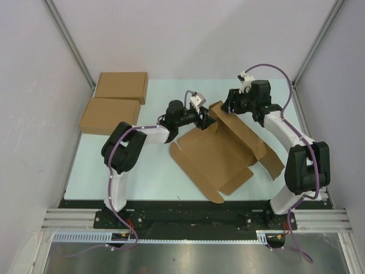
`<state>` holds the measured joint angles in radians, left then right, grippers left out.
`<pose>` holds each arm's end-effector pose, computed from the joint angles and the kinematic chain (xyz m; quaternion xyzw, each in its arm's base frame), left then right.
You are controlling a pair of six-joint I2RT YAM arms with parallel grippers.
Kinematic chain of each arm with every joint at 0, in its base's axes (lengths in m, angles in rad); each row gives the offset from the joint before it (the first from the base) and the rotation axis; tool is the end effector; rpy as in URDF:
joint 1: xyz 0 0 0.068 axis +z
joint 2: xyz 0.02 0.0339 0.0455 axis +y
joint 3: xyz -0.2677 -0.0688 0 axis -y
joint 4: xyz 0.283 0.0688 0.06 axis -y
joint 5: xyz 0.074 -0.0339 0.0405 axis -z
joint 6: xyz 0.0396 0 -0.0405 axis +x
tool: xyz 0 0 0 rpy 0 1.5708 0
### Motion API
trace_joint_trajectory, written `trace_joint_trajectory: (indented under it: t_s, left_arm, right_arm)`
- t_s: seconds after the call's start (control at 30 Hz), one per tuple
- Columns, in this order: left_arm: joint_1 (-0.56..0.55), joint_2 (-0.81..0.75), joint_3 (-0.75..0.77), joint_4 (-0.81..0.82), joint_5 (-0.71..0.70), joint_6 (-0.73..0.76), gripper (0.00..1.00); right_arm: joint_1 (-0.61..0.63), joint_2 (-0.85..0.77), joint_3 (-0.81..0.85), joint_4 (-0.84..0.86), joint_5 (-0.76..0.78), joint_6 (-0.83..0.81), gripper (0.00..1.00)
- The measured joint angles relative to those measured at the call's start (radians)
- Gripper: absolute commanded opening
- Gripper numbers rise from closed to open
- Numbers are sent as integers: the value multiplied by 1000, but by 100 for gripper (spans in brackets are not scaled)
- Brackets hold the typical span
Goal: Fold the paper box
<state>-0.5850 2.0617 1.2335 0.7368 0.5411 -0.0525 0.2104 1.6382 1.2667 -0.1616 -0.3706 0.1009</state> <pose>0.3966 -0.2872 0.1718 0.3611 0.6393 -0.3910 0.5550 0.4068 0.1015 0.2774 -0.1379 0.8472 0.2336 0.4567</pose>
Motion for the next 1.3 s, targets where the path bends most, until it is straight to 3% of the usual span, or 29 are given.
trace_joint_trajectory:
  t_s: [0.7,0.93,1.17,1.3]
  left_arm:
    - [-18,17,20,0,20,0,68]
    - [-20,31,45,-8,20,0,68]
    - [-26,48,87,-42,8,0,59]
    - [-31,48,89,-45,-8,-1,47]
  right_arm:
    - [-109,52,-14,27,-335,182,66]
    - [-121,69,-16,39,-381,209,66]
    - [-121,71,-16,40,-382,210,66]
    - [-121,71,-16,35,-371,205,66]
